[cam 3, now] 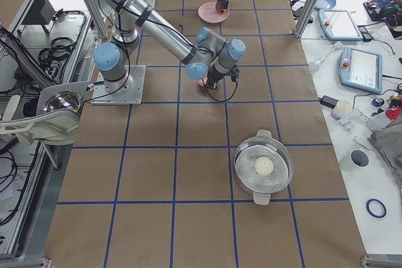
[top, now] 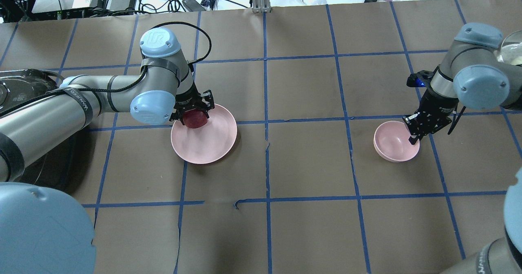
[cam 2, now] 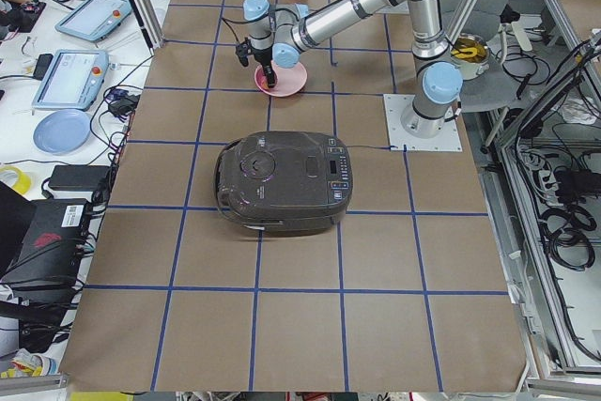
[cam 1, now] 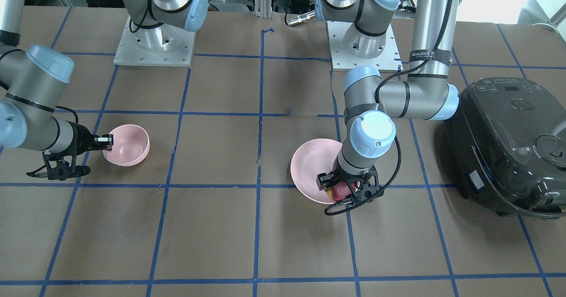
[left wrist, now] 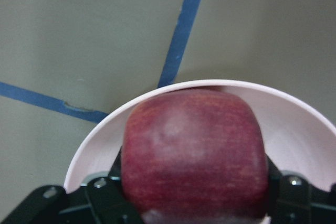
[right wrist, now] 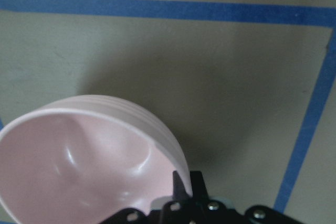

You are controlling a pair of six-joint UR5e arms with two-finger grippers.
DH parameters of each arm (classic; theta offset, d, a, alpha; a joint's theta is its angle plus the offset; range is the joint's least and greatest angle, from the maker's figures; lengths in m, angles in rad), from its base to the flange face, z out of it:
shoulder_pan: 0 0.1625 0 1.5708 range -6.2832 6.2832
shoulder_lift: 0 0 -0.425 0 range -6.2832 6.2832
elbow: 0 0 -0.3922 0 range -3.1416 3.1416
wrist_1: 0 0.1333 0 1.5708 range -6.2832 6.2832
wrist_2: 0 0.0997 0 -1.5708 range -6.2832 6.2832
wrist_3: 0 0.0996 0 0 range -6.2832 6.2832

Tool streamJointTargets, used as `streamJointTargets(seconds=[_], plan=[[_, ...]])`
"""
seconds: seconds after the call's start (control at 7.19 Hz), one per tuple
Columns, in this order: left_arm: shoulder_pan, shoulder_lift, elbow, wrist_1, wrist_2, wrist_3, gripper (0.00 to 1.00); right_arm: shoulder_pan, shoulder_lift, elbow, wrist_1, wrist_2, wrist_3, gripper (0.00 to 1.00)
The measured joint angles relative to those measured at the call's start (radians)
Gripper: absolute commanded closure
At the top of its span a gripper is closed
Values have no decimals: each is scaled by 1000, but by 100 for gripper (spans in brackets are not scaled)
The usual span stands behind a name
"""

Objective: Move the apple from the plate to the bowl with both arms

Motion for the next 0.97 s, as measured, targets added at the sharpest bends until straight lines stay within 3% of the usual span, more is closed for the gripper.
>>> streamJointTargets(seconds=[0.14, 0.42, 0.7, 0.97], plan=[[-1, 0, 3, 1, 0, 1, 85, 13, -8, -3, 31, 66, 83, 100], [-4, 18, 9, 3, 0, 4, 93, 106, -20, -5, 44, 145, 188, 100], [-10, 36, 32, 2, 5, 6, 96, 273, -24, -3, 12, 179, 320, 100], [-14, 50, 55, -3, 5, 7, 96, 358, -20, 4, -22, 185, 380, 96]])
